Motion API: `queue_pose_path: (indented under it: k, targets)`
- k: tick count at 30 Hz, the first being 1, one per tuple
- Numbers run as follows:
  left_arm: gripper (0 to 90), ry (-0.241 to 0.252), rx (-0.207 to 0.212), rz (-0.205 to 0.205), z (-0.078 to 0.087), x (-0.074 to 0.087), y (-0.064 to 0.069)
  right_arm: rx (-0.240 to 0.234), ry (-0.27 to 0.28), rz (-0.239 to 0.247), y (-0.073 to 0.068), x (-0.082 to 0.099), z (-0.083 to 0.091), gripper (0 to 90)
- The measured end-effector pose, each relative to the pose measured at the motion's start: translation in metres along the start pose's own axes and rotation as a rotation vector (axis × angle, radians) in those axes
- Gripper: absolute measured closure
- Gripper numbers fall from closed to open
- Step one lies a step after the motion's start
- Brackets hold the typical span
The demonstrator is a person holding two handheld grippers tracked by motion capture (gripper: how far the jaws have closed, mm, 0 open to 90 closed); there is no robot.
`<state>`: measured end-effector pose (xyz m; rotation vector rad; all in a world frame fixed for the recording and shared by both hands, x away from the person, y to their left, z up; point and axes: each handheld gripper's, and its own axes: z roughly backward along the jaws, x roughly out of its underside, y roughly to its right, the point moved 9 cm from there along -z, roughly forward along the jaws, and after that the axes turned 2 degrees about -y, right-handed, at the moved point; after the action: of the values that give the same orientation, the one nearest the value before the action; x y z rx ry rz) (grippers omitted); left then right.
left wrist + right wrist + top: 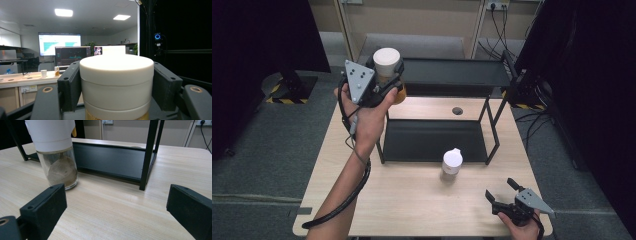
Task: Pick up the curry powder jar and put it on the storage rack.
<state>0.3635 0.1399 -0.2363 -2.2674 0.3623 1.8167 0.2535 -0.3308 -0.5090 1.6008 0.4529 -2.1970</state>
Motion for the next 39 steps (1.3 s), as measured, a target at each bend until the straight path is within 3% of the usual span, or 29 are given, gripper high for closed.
queue_pose_path:
  k: [22, 29, 39]
  targets:
    - [33.2, -0.006, -0.051, -0.020, -0.032, -0.014, -0.010, 0.001, -0.001, -0.001, 0.000, 0.000, 0.000, 3.4]
    - [33.2, -0.013, -0.078, -0.020, -0.047, -0.013, -0.015, -0.001, 0.002, -0.002, 0.000, 0.000, 0.000, 3.4]
    - [33.2, -0.034, -0.084, -0.031, -0.066, -0.010, -0.020, -0.003, 0.000, 0.000, 0.000, 0.000, 0.000, 3.4]
